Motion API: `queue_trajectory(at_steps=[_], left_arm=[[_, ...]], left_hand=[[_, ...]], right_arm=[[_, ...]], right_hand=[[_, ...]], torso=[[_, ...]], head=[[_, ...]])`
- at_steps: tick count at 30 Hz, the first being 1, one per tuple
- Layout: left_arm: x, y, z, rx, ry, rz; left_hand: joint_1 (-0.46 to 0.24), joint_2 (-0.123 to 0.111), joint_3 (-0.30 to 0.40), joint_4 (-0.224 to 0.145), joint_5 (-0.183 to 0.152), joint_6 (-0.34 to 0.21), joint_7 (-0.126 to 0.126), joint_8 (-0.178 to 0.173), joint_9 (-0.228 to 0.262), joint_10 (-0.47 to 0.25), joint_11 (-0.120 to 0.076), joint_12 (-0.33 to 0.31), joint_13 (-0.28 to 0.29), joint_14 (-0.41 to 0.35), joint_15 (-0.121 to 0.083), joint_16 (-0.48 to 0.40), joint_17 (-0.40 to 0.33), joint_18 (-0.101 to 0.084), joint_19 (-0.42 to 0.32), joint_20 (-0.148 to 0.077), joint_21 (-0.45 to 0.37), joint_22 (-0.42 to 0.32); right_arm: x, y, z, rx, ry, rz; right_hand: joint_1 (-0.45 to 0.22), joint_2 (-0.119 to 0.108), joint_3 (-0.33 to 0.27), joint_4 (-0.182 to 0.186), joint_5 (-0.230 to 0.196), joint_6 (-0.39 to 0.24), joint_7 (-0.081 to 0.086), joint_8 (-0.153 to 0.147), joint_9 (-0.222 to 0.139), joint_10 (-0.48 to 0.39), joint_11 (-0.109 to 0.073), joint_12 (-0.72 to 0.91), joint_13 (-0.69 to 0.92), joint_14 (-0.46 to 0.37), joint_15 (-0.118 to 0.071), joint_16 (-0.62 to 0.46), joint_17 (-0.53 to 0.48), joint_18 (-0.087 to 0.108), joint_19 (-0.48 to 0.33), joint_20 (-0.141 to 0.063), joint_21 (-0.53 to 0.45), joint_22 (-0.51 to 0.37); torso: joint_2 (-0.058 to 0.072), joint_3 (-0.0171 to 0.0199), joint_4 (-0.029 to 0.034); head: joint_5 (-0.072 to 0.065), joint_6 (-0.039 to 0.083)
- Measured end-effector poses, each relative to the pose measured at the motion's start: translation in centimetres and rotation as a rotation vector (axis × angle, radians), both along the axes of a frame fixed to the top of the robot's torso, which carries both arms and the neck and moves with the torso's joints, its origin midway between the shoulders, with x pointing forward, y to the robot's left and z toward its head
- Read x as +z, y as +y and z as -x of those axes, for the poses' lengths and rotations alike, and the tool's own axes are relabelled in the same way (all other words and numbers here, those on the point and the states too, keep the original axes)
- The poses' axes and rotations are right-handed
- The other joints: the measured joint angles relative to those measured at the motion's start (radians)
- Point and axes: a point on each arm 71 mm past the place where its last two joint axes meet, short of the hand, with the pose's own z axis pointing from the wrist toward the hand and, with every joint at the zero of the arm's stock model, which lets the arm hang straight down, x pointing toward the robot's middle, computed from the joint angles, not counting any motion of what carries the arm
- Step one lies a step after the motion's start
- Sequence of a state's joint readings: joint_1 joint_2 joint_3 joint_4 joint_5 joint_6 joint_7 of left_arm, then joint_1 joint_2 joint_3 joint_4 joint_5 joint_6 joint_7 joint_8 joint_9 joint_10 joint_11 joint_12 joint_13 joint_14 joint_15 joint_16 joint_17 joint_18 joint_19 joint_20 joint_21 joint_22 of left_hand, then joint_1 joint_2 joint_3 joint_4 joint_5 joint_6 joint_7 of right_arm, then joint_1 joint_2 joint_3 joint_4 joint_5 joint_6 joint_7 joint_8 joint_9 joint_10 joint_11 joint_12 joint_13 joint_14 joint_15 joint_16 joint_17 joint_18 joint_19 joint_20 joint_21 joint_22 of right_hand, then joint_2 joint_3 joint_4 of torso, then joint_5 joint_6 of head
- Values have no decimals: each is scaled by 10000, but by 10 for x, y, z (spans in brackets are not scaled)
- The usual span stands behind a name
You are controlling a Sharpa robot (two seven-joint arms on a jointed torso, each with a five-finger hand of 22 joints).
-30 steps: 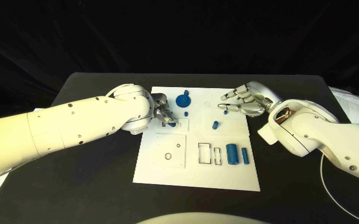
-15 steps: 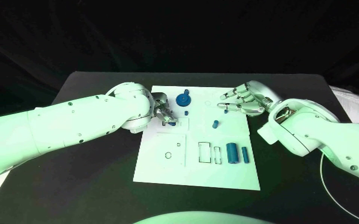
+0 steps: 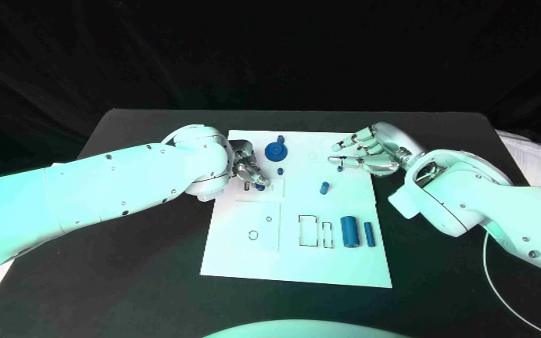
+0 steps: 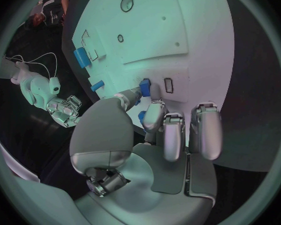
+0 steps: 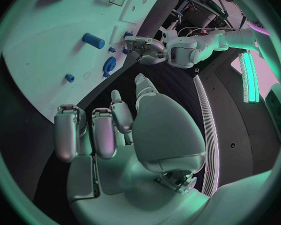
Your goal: Assemble the parts on the task board
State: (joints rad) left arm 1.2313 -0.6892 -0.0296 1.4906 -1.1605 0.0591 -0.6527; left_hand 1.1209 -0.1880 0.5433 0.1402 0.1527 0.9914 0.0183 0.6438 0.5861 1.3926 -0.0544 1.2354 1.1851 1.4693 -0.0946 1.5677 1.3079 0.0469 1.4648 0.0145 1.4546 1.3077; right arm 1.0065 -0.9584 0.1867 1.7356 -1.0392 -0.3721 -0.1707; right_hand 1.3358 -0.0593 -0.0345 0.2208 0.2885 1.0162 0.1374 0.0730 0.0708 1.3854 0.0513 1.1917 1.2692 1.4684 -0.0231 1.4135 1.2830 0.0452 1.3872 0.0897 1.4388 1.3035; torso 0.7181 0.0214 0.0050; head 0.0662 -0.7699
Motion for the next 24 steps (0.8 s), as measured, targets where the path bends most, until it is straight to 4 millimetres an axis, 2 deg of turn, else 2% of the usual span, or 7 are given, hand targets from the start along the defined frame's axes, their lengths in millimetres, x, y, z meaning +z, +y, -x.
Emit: queue_trajectory(at_steps=[2,6,11,18,21,24], left_arm=[[-1,-1,0,-12,14,-3],[-2,-2,0,-21,45,-11],[-3,-3,0,-18,66,-29],[-4,-3,-2,18,96,-57],[-5,-2,-2,41,112,-69],[-5,-2,-3,62,127,-73]], left_hand=[[-66,-2,-297,93,1,129,-99,-22,-34,49,22,20,52,-37,-37,0,0,0,0,0,15,0],[-105,38,-680,156,3,181,-81,-70,-105,83,-11,20,78,-37,-37,0,-1,0,0,0,14,0],[-106,39,-839,209,3,195,-94,-119,-125,83,-11,76,109,-37,-37,0,-1,0,0,0,55,-1],[-269,204,-1324,462,4,326,-81,-148,-218,154,-11,136,195,-37,-37,0,-2,1,0,0,55,-1],[-306,241,-1573,581,5,346,-101,-195,-228,154,-11,136,220,-37,-37,0,-3,1,0,0,94,-1],[-368,302,-1810,709,5,397,-82,-195,-240,189,24,170,260,-37,-37,0,-3,1,0,0,94,-2]], right_arm=[[0,-2,0,-23,-1,15],[0,-3,0,-41,-3,25],[1,-3,1,-29,-8,19],[1,-3,1,-21,-20,11],[1,-3,1,-16,-27,6],[1,-3,1,-13,-30,3]], right_hand=[[0,0,0,0,0,0,0,0,0,0,0,0,0,0,0,0,0,0,0,0,-37,-20],[0,0,0,0,0,0,0,0,0,0,0,0,0,0,0,0,0,-1,0,0,-37,-21],[0,0,0,0,0,0,0,0,0,0,0,0,1,0,0,0,0,-1,0,0,-37,-20],[-40,40,-28,28,0,0,0,0,0,-36,-36,-41,-29,0,0,0,-42,-1,-35,-35,-37,-59],[-40,40,-28,28,0,0,0,0,0,-71,-1,-93,-82,0,0,-55,-88,155,-74,3,-96,-108],[-40,40,-46,46,0,0,0,0,0,-71,-1,-96,-91,0,0,-56,-121,157,-74,3,-96,-139]], torso=[[0,0,2],[1,0,2],[2,1,-8],[2,2,-10],[2,0,-12],[0,-5,-12]], head=[[0,4],[-7,10],[12,11],[19,7],[20,19],[20,31]])
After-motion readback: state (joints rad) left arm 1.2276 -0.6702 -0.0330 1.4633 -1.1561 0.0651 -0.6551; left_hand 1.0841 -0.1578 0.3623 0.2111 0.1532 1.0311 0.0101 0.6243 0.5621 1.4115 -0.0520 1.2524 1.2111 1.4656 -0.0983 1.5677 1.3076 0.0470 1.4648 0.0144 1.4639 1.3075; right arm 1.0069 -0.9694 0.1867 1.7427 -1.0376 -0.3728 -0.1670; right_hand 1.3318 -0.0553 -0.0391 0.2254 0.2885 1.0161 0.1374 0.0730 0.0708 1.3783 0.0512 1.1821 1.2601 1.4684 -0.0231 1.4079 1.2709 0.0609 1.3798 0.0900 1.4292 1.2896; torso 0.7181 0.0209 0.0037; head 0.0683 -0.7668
